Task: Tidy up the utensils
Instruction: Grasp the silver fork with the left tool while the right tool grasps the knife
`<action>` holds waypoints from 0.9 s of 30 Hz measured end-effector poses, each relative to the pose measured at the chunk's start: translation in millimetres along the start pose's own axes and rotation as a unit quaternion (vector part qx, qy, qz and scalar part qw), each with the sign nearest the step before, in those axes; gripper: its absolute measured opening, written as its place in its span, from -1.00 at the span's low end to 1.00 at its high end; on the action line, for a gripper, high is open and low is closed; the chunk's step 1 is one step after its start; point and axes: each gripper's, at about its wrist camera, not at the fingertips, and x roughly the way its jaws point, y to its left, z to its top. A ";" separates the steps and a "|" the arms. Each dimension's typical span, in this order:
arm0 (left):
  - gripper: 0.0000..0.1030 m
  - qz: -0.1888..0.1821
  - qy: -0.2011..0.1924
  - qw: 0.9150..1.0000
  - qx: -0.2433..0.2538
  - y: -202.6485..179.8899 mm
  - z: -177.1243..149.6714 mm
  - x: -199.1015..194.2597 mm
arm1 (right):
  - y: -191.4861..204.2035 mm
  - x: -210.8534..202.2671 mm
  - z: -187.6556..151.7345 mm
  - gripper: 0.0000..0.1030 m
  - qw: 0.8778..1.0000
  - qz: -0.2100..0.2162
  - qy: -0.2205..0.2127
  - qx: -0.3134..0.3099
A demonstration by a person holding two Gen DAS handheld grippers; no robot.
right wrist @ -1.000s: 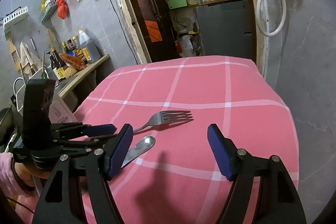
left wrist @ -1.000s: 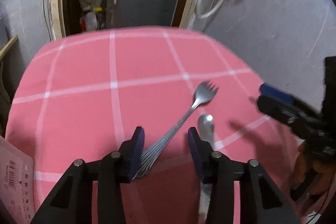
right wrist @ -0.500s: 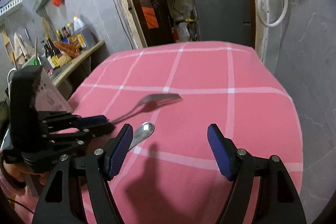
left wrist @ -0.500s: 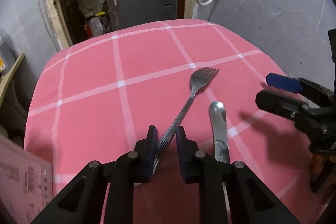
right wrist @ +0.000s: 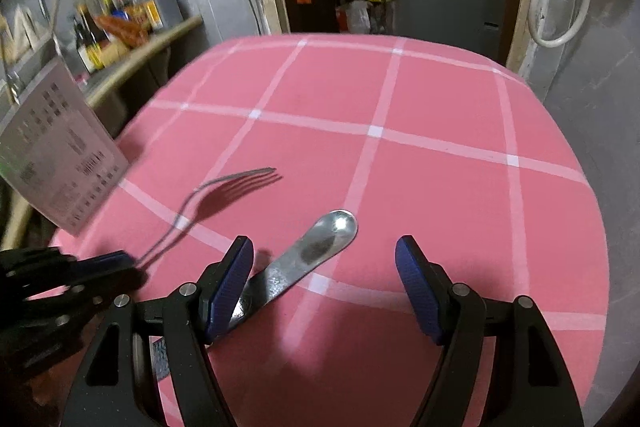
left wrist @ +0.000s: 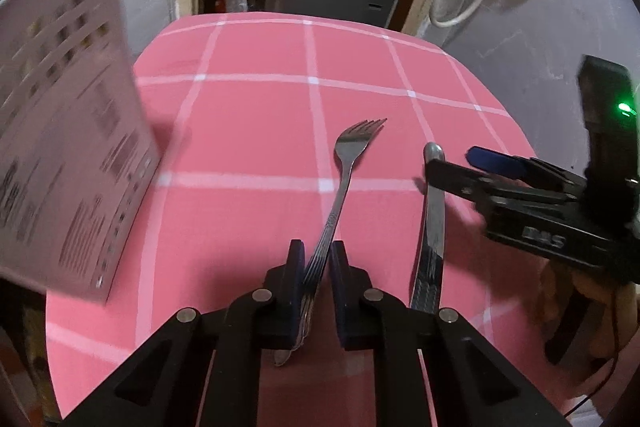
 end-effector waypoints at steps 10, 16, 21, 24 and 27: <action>-0.84 -0.017 0.009 0.999 -0.033 18.9 -11.6 -10.7 | 17.7 -22.9 -15.2 0.30 0.994 -0.072 0.051 -0.065; -0.84 -0.036 0.037 0.997 -0.050 17.0 -21.0 -20.6 | 4.3 -54.0 -36.8 0.18 0.996 -0.063 0.043 -0.038; -0.87 -0.063 0.077 0.994 -0.049 7.2 -32.8 -26.1 | -9.6 -67.5 -51.3 0.07 0.999 -0.038 0.037 -0.007; -0.87 -0.067 0.086 0.994 -0.030 2.0 -32.9 -26.5 | -15.1 -62.0 -55.0 0.06 0.999 -0.025 0.033 0.002; -0.87 -0.070 0.091 0.993 -0.035 3.9 -30.0 -23.2 | -18.0 -53.7 -47.8 0.06 0.999 -0.012 0.036 0.011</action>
